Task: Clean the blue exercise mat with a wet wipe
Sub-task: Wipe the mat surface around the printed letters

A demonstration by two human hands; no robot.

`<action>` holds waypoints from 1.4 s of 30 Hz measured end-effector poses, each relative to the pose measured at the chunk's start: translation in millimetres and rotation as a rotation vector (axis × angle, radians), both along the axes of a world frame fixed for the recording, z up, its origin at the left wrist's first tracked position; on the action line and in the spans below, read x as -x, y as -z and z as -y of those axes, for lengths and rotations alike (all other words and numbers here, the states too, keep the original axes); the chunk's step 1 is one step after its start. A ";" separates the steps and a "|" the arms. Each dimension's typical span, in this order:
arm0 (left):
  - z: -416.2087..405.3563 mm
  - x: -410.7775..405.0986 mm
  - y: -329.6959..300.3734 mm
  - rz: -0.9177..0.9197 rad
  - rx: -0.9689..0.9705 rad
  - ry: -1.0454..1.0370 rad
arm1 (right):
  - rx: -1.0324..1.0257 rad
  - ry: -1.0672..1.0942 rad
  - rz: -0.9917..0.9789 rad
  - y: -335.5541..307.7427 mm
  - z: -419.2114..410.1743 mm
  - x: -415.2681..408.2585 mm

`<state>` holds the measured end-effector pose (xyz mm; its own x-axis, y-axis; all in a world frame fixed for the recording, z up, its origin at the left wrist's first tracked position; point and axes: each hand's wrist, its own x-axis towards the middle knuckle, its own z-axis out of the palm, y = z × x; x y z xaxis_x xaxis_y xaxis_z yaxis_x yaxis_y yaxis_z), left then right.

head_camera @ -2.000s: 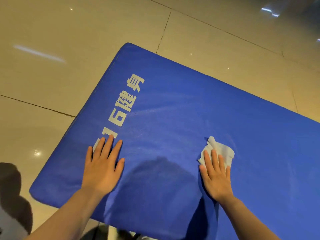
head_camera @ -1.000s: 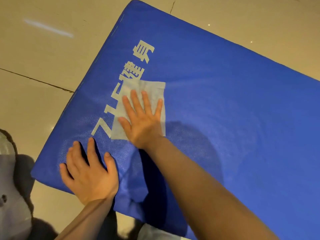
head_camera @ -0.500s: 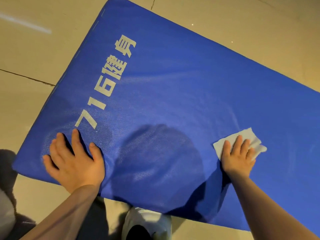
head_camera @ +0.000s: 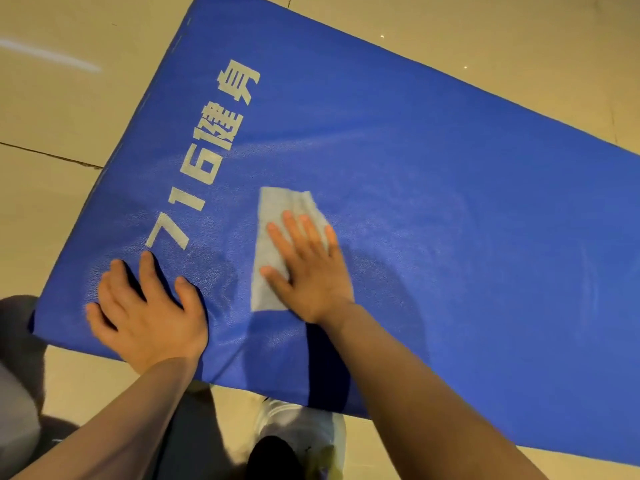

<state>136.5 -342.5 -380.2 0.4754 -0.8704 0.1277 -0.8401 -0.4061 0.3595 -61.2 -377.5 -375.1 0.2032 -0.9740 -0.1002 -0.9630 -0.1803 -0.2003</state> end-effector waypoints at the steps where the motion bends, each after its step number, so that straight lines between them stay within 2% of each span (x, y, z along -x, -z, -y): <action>1: -0.3 0.3 0.1 -0.001 -0.003 -0.004 | -0.015 0.098 0.008 0.2 -0.9 19.3; 4: -0.1 -0.6 0.0 -0.007 -0.010 0.007 | -0.147 0.413 -0.016 -4.9 -20.6 84.2; 7: 0.9 0.8 -1.0 -0.028 -0.010 0.005 | -0.187 0.675 -0.085 -11.3 -63.6 153.3; 11: -2.8 1.8 1.0 -0.015 -0.001 0.016 | -0.302 0.956 -0.124 -28.1 -107.8 154.6; 13: -1.9 -0.3 2.9 0.005 0.004 0.016 | -0.289 0.846 -0.141 -28.6 -102.3 115.0; 20: -1.3 -2.4 2.6 0.011 -0.009 0.034 | -0.254 -0.064 -0.088 -29.5 -92.6 -22.6; 22: -1.7 -1.8 0.8 0.000 -0.015 0.035 | -0.213 -0.197 -0.067 -33.1 -100.4 -31.2; 24: -1.9 -1.8 0.4 -0.012 -0.017 0.036 | -0.182 -0.111 -0.009 -35.0 -109.8 -17.9; 28: -1.8 -3.7 1.9 0.017 -0.004 0.044 | -0.174 0.319 0.007 -29.2 -153.9 62.2; 33: -2.6 -3.7 1.5 0.008 -0.018 0.038 | -0.302 0.788 -0.351 -20.4 -253.1 205.3; 36: -1.9 -1.6 -1.8 -0.001 -0.040 0.037 | -0.319 0.712 -0.378 -19.0 -265.8 199.3; 38: -2.1 -0.3 -3.5 -0.008 -0.040 0.033 | -0.370 0.680 -0.414 -8.3 -238.5 175.8; 40: -1.9 -0.2 -4.4 -0.007 -0.038 0.037 | -0.332 0.759 -0.323 -3.7 -194.7 130.2; 42: -1.7 -0.5 -4.6 -0.004 -0.053 0.043 | -0.240 0.648 -0.127 -9.0 -155.3 80.8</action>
<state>137.0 -340.8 -375.6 0.4375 -0.8957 0.0792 -0.8561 -0.3880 0.3414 -142.0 -222.2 -366.1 -0.4382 -0.8430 -0.3120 -0.8800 0.4730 -0.0420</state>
